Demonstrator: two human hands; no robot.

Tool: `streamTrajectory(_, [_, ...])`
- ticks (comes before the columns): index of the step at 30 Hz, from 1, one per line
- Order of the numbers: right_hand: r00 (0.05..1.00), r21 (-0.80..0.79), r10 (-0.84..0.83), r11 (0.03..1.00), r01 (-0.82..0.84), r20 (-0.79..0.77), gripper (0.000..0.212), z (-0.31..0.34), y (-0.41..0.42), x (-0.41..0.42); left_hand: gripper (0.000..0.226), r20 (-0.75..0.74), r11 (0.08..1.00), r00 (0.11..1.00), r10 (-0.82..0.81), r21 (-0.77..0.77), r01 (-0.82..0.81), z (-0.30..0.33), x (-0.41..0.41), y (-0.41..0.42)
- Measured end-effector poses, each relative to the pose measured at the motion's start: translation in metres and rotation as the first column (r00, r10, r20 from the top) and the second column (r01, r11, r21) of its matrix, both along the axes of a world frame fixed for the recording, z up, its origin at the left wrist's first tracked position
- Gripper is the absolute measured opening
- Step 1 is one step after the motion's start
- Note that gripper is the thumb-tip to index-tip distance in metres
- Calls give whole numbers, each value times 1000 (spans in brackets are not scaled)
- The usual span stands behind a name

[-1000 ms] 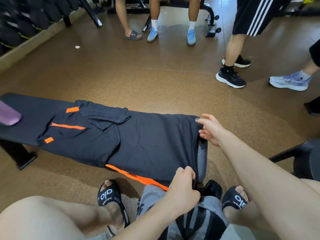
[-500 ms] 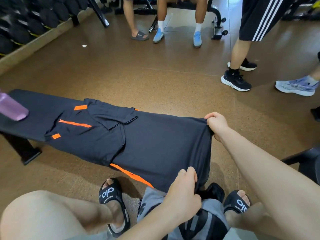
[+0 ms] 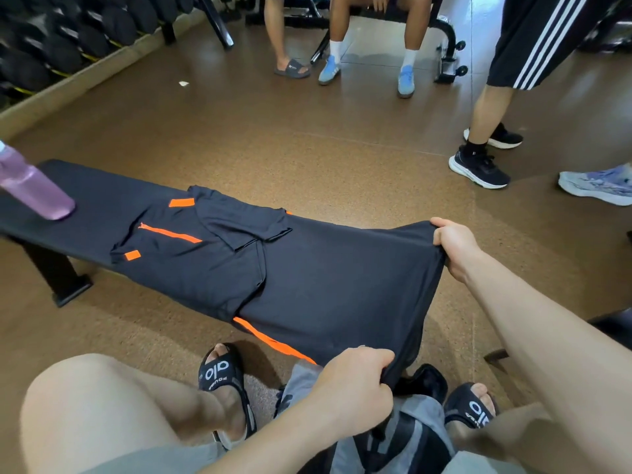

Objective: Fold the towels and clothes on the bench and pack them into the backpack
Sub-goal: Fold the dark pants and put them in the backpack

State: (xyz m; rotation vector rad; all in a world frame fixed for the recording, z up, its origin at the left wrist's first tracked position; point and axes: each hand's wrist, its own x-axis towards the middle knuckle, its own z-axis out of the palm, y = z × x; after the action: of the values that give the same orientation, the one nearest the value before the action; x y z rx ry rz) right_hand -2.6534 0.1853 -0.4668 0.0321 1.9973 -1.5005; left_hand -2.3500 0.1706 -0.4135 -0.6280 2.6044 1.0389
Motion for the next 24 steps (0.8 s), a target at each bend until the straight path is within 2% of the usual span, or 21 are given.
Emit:
streamTrajectory(3, [999,3,-30,1000,30,-28,73,8,0,-2,20,-28,998,998,-57,-3,57,2,3,-5])
streamTrajectory(7, [997,47,-17,999,21,-77,78,17,-3,4,7,-22,986,998,-57,153,59,9,13,-16])
streamTrajectory(10, [986,73,46,997,-35,-160,78,28,-12,10,3,-26,953,999,-32,299,38,19,23,-30])
streamTrajectory(13, [958,103,134,988,-111,-252,84,46,-41,18,8,-33,951,999,19,309,-8,22,33,-61])
streamTrajectory(19, [886,123,334,942,-311,-321,83,82,-159,67,25,-79,948,970,230,244,-205,31,80,-158])
streamTrajectory(21, [852,151,410,912,-382,-324,72,90,-200,89,27,-61,910,930,362,238,-338,28,99,-194])
streamTrajectory(23, [823,159,463,886,-435,-329,51,96,-241,110,23,-35,843,863,504,239,-482,20,119,-231])
streamTrajectory(24, [814,160,479,878,-452,-329,48,97,-262,119,22,-32,807,827,562,243,-539,18,128,-249])
